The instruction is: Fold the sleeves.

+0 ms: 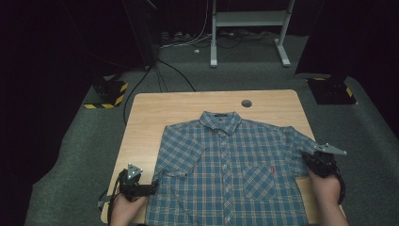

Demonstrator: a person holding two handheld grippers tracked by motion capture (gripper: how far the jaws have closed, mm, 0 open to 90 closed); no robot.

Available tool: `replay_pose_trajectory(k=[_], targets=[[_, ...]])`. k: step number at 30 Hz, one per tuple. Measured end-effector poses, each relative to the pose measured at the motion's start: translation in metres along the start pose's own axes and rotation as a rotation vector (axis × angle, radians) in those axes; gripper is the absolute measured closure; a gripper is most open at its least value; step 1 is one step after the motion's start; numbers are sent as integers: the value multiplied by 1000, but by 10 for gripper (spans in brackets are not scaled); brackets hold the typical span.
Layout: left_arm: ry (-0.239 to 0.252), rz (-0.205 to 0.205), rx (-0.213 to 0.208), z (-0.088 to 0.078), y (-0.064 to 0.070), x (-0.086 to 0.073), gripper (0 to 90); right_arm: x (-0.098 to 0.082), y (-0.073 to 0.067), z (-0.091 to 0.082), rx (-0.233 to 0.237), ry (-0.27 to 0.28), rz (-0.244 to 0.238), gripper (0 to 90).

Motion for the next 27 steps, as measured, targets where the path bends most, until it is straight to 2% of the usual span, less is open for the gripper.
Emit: replay_pose_trajectory(k=[6,7,13,27], targets=[[0,0,0,0,0,0,2,12,-9,-12,23,57,4,879],[0,-1,1,0,0,0,2,15,-14,-15,35,75,8,878],[0,-3,4,0,0,0,2,20,-26,-20,57,105,10,877],[0,-3,5,0,0,0,2,28,-52,-25,99,135,0,874]])
Point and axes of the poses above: each handheld gripper's, and its own axes: z roughly forward along the jaws, x roughly out of its top, y roughly to its right, the point moved 8 cm from there along z, roughly forward along the jaws, and after that the axes turned 9 degrees about y, right-handed, at the moved point
